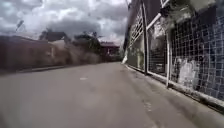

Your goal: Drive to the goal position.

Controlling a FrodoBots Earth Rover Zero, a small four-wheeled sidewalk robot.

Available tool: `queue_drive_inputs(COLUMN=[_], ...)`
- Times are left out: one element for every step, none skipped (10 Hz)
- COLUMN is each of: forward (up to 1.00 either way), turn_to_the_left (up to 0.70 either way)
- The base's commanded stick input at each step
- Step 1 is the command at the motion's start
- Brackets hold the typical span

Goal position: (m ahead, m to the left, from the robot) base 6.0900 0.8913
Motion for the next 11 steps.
queue_drive_inputs(forward=[1.00, 1.00, 1.00, 1.00, 1.00, 1.00, 1.00, 1.00, 1.00, 1.00, 1.00], turn_to_the_left=[-0.02, -0.03, -0.07, -0.28, -0.40, -0.33, 0.00, 0.00, 0.00, 0.00, 0.00])
